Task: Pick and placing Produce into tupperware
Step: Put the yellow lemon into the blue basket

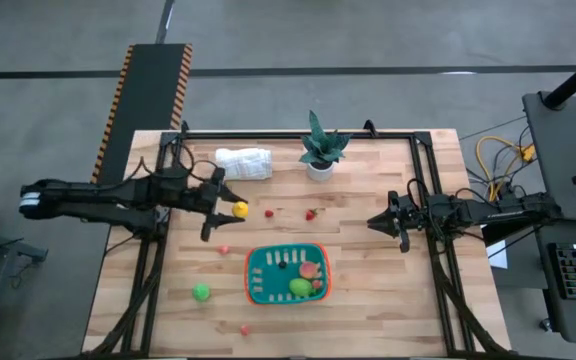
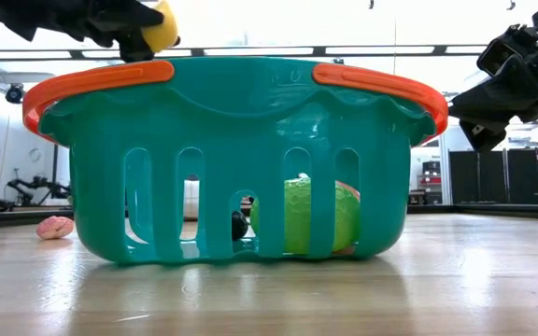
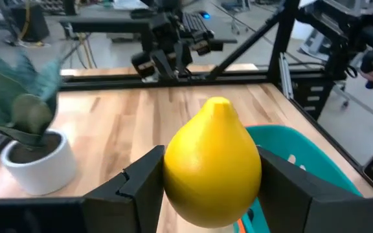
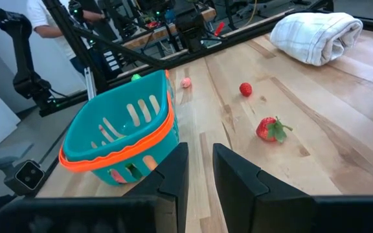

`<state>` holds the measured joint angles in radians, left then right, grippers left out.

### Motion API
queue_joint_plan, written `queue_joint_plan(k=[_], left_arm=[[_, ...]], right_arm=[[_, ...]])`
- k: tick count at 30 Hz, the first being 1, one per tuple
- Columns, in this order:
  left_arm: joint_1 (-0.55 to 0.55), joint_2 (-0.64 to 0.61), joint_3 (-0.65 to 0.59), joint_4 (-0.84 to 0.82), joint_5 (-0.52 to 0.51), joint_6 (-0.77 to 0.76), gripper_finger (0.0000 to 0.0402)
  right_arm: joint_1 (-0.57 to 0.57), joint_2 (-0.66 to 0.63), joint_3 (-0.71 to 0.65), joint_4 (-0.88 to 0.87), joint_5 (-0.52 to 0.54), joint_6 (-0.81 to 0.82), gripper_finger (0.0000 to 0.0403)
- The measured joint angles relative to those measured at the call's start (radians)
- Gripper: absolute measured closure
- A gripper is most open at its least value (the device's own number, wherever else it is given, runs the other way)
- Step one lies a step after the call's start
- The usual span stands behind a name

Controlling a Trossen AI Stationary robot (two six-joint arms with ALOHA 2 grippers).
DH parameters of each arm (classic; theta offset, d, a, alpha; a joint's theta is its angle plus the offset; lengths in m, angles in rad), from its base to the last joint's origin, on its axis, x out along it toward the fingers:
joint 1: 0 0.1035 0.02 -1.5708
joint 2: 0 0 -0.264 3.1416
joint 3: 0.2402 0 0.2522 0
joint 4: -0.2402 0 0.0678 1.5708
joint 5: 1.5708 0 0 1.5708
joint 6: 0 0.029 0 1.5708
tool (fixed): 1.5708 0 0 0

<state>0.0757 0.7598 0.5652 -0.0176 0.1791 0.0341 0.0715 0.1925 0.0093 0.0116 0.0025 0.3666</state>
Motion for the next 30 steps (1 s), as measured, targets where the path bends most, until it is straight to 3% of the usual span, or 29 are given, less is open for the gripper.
queue_joint_plan(k=[30], left_arm=[[-0.175,0.377,0.029,0.26,0.0,-0.004,0.0219]], right_arm=[[0.0,0.001,0.0,-0.001,0.0,0.0,0.0339]])
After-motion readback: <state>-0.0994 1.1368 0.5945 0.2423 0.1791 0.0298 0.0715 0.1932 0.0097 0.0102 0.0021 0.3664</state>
